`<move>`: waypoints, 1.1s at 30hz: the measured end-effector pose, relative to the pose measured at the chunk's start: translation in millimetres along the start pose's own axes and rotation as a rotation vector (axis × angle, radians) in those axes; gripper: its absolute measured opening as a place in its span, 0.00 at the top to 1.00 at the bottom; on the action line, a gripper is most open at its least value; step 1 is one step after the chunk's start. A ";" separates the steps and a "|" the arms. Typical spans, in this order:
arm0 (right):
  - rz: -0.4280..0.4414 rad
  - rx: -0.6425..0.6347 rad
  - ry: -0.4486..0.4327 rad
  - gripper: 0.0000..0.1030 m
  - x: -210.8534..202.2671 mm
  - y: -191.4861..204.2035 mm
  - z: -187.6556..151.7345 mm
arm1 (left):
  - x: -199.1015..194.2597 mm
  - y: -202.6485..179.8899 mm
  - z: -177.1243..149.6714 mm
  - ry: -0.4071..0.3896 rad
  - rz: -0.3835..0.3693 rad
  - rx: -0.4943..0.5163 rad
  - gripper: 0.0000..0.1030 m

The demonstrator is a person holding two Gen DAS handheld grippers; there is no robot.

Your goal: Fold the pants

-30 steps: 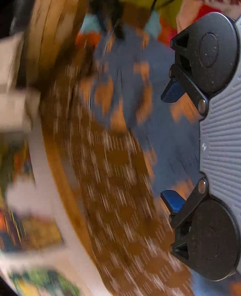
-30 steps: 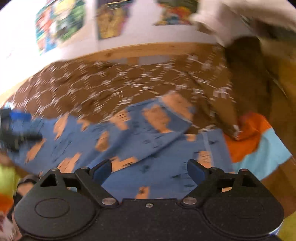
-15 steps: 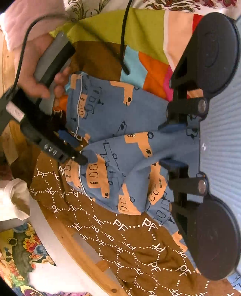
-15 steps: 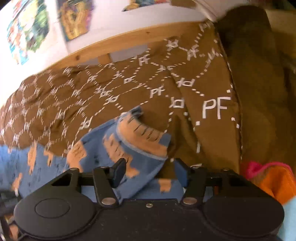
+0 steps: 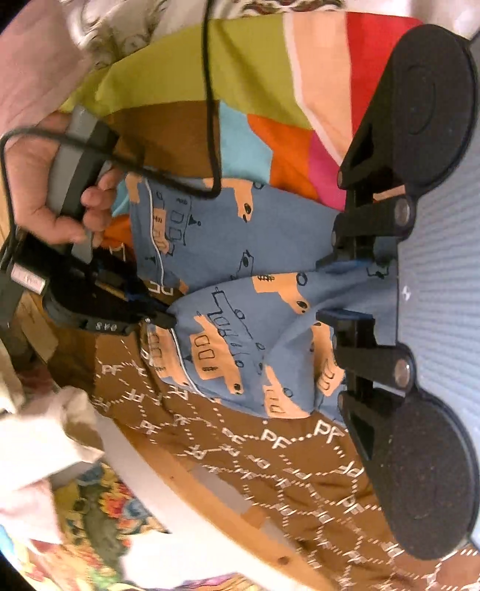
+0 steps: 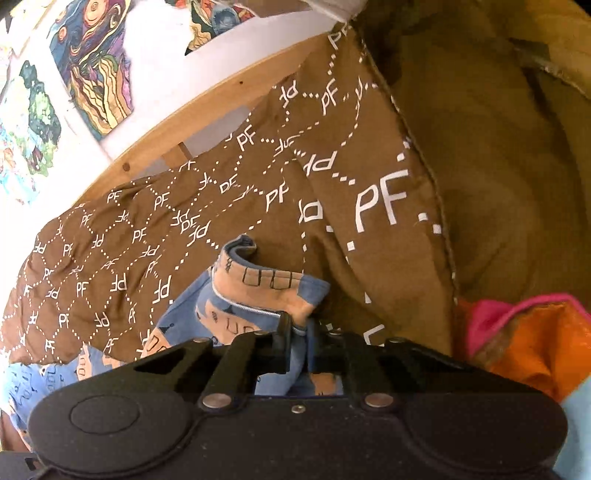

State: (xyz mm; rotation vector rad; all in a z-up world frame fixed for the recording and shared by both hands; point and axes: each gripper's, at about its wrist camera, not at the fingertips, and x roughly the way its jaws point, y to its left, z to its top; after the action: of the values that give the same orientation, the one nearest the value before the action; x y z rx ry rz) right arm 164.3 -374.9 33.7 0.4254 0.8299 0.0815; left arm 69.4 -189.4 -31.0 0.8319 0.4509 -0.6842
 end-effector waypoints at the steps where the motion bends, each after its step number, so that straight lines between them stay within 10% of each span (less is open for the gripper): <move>1: 0.002 -0.002 -0.001 0.93 -1.7 0.3 -0.2 | -1.2 -2.6 -0.8 -0.007 0.007 0.012 0.66; 9: 0.002 0.009 -0.029 0.94 -14.3 0.3 -6.4 | 2.0 -11.3 2.1 -0.041 0.026 0.065 0.64; 16: -0.018 0.019 -0.092 0.95 -43.4 7.7 -15.4 | 6.7 -0.1 2.9 0.003 -0.039 -0.003 0.98; 24: -0.161 0.047 -0.193 0.95 -118.5 34.0 -58.4 | -16.1 20.9 5.6 -0.025 -0.149 -0.059 0.99; 33: -0.304 0.231 -0.112 0.91 -120.2 12.3 -120.4 | -4.8 18.8 0.8 0.038 -0.298 -0.030 0.87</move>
State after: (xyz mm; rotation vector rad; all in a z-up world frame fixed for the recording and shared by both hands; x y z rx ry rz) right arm -3.8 -351.5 50.6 0.5116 0.7872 -0.3200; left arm 79.4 -179.1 -17.8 0.7573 0.6250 -0.9349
